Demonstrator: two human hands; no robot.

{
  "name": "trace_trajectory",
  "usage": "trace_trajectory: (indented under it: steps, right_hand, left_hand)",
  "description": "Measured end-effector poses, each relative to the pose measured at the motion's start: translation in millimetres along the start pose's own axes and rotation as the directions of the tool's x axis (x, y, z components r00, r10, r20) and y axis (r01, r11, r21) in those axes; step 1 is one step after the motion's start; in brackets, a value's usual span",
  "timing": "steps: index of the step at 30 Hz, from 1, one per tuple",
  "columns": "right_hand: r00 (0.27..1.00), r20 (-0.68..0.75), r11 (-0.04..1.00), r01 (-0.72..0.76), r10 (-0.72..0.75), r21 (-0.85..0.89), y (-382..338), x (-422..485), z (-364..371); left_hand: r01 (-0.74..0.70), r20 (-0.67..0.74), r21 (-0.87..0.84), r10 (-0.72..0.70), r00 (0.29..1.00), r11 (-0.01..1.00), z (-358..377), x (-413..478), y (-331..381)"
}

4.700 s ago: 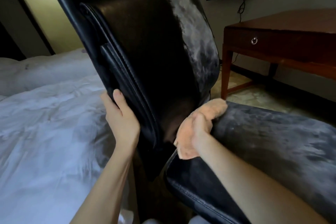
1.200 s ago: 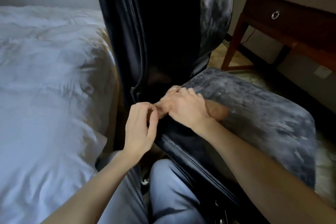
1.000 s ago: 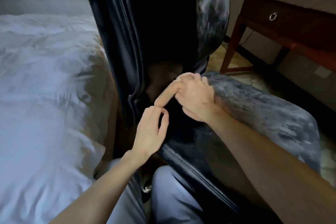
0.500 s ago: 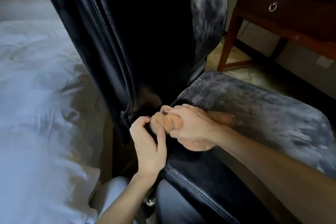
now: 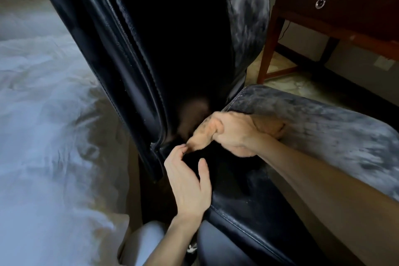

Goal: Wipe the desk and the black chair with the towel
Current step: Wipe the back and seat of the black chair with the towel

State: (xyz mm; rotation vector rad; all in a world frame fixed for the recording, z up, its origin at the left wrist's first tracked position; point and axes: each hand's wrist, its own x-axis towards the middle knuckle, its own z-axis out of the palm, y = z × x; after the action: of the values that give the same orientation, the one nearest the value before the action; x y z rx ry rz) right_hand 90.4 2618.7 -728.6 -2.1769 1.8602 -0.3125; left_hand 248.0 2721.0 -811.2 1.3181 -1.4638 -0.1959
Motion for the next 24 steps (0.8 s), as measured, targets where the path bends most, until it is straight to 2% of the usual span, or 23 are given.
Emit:
trace_trajectory:
  steps: [2,5,7,9,10,13,15,19,22,24]
  right_hand:
    - [0.991,0.092,0.993,0.087,-0.095,0.083,-11.2,-28.2,-3.6]
    - [0.964,0.151,0.976,0.211,-0.217,0.054,-18.9,-49.0,-6.6]
    - [0.98,-0.008,0.979,0.201,-0.201,0.03,-14.9,-38.6,-11.4]
    - [0.974,-0.184,0.991,0.129,-0.13,-0.019,-5.4,-16.9,-10.0]
    - [0.98,-0.179,0.997,0.079,-0.082,-0.021,-1.1,-6.9,-7.1]
    - [0.999,-0.001,0.999,0.032,-0.032,-0.033,0.6,-0.9,10.2]
    - [0.997,-0.002,0.997,0.077,-0.077,-0.029,-4.4,-15.5,20.0]
    - [0.979,0.034,0.976,0.2,-0.203,0.087,-18.7,-57.8,17.9]
    - [0.977,0.074,0.971,0.185,-0.198,0.149,-17.7,-75.6,6.7]
    - [0.986,-0.022,0.984,0.167,-0.166,0.055,-8.5,-70.0,-5.8]
  left_hand:
    - [0.001,-0.013,-0.012,-0.001,1.0,1.0,-0.4,0.0,0.3]
    - [0.023,-0.019,0.003,-0.022,1.0,1.0,-1.4,1.0,2.7]
    - [0.013,-0.011,0.03,-0.013,1.0,0.999,-1.4,1.0,3.4]
    - [0.0,0.003,0.037,0.0,1.0,0.999,-1.5,2.5,2.2]
    - [-0.003,0.008,0.041,0.002,1.0,0.999,-1.2,3.3,1.3]
    - [-0.006,0.018,0.059,0.005,1.0,0.998,-2.0,3.7,-1.1]
    - [-0.025,0.023,0.064,0.023,0.999,0.998,-2.3,4.6,-2.3]
    - [-0.023,0.035,0.056,0.021,0.999,0.998,-4.2,6.9,-0.6]
    - [-0.041,0.048,0.027,0.04,0.998,0.999,-6.6,5.7,2.1]
    - [-0.04,0.056,0.021,0.038,0.998,0.999,-7.7,5.9,1.2]
